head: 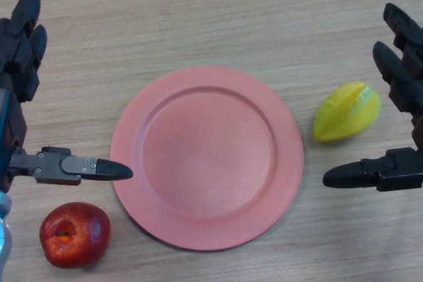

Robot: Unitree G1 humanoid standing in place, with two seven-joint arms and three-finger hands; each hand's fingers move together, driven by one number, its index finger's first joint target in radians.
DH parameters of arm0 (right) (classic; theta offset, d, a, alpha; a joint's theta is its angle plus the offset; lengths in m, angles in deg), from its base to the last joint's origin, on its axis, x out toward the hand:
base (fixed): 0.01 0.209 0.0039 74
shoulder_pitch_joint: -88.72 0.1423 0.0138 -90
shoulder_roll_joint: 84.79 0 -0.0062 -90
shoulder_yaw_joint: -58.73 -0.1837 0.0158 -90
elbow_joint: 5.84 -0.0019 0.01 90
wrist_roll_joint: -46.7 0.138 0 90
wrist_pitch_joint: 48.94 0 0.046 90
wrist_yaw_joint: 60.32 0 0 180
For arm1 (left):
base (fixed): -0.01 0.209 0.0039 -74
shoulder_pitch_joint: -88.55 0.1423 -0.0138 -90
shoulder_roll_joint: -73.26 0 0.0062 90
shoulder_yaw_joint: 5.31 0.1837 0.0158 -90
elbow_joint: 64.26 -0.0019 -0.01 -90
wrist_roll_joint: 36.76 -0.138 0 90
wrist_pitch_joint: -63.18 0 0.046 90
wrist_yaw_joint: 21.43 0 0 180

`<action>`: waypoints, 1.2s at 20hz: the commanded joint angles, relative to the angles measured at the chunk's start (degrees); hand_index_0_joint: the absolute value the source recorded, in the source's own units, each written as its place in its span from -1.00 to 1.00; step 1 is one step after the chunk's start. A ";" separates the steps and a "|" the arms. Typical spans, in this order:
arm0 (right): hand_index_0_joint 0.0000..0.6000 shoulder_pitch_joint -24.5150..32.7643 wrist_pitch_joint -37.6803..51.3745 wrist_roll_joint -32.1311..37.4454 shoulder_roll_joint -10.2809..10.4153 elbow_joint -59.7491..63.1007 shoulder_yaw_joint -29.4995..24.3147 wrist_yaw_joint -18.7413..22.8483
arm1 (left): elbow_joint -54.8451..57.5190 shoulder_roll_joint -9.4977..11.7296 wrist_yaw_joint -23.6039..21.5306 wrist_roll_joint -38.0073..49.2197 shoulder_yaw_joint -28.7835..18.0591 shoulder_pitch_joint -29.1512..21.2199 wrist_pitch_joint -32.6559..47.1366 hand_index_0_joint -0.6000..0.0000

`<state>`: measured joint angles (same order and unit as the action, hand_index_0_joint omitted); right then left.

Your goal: Pick up the yellow starfruit and place it on the plate

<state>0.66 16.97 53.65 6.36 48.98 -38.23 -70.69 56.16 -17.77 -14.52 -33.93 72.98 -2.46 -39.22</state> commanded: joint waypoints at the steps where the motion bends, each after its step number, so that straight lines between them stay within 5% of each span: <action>1: -1.00 1.49 8.10 -1.87 -1.57 -2.69 -3.70 -0.17 | 2.43 2.07 -1.42 -1.25 -2.44 -1.96 7.78 1.00; 11: -1.00 1.54 8.60 -2.44 -2.56 -2.79 -5.80 -2.05 | 4.12 1.55 -2.24 -0.23 -2.71 -1.29 7.56 1.00; 24: -1.00 12.79 24.90 -15.17 -5.76 24.68 -1.55 -0.45 | 4.48 1.45 -2.73 0.57 -1.65 -1.81 7.43 1.00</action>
<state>11.38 33.94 39.08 3.03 77.55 -36.36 -73.37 57.23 -17.87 -15.51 -33.53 73.85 -3.04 -39.17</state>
